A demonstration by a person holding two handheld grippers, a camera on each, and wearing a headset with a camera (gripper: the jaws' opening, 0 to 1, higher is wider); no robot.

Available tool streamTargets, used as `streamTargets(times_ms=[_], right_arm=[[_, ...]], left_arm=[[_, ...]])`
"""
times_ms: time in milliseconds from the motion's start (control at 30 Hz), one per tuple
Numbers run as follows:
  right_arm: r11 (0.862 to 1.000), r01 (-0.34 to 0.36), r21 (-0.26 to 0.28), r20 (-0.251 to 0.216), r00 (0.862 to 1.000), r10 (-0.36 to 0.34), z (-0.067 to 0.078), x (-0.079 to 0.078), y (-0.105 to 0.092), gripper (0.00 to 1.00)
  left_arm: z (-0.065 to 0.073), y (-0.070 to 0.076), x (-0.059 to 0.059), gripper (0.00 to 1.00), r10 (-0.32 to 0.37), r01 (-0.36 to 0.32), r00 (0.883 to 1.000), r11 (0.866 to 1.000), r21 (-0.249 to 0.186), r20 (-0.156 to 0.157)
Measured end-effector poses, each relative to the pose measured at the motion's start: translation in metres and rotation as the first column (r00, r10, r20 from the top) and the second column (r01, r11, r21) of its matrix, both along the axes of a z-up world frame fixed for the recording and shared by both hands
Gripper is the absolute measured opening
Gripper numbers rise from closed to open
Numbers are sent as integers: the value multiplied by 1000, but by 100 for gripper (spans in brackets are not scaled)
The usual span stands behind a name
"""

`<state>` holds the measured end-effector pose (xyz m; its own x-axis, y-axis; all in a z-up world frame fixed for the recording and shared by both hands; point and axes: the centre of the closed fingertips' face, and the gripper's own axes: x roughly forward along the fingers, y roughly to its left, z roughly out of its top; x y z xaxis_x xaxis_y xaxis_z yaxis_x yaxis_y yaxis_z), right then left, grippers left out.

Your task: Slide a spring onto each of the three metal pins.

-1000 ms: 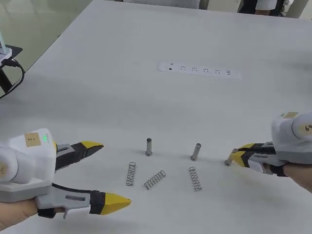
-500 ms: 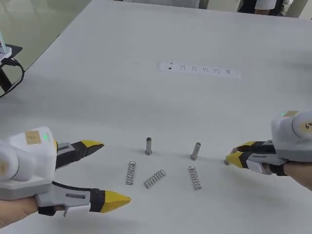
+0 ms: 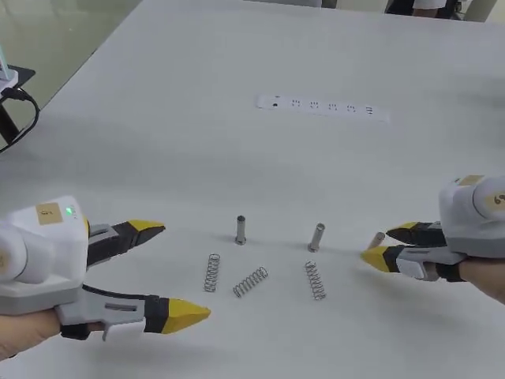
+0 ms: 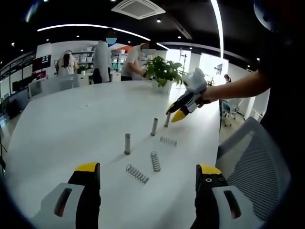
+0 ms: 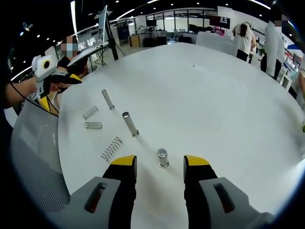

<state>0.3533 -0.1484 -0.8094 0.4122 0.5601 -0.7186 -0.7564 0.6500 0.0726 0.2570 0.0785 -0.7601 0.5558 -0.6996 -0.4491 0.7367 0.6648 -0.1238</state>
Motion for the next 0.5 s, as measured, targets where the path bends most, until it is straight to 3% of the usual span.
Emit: streamTargets(times_ms=[167, 500], right_arm=[[1000, 11, 13, -20, 1000, -11, -1, -2, -1, 45], [1000, 2, 16, -10, 1000, -2, 1, -5, -2, 54]], left_arm=[[1, 1, 2, 79, 4, -4, 1000, 1000, -4, 0], [1, 0, 1, 80, 7, -7, 1000, 1000, -5, -2]])
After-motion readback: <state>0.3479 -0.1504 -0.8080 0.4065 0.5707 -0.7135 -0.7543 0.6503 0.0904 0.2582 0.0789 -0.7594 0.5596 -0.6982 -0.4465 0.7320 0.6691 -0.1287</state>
